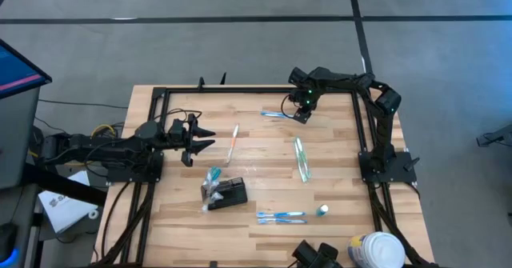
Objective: Pick & Place toothbrushing station
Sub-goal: Put the white blue toothbrush into the black toothbrush rack
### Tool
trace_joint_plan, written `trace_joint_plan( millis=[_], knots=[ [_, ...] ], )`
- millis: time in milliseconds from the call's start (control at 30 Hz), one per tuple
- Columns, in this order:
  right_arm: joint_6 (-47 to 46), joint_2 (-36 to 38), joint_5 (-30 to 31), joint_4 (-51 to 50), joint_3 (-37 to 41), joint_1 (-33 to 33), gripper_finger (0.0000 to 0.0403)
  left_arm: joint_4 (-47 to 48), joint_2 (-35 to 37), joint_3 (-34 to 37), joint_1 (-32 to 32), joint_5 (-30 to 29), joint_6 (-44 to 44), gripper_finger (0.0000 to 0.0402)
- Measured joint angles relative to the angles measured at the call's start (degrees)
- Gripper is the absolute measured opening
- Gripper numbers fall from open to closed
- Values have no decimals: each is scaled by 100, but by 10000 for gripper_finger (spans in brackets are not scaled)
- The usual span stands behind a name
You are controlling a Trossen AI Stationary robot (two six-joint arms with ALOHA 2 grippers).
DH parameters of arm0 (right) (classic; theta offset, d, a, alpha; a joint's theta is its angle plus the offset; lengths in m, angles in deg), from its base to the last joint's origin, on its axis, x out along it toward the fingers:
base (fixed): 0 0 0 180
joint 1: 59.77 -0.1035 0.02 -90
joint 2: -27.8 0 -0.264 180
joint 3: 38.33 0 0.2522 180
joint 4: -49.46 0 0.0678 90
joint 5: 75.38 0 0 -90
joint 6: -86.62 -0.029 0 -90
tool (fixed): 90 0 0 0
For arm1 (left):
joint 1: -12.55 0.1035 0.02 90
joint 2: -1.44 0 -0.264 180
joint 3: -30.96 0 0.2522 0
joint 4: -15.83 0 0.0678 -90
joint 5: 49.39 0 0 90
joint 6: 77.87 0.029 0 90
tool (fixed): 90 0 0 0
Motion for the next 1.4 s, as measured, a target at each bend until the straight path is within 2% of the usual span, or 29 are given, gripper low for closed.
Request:
trace_joint_plan(
  millis=[900, 1200, 1400],
  knots=[
    [46, 0, -32, 8, 4, -175, 116, 24, 0, 0, -4, 2, -17, 126],
    [165, 51, 112, 393, 688, -149, 116, 31, 0, 0, -28, 2, -37, 126],
    [162, 42, 150, 388, 673, -151, 113, -12, 0, 0, -18, 1, -9, 126]
  ],
)
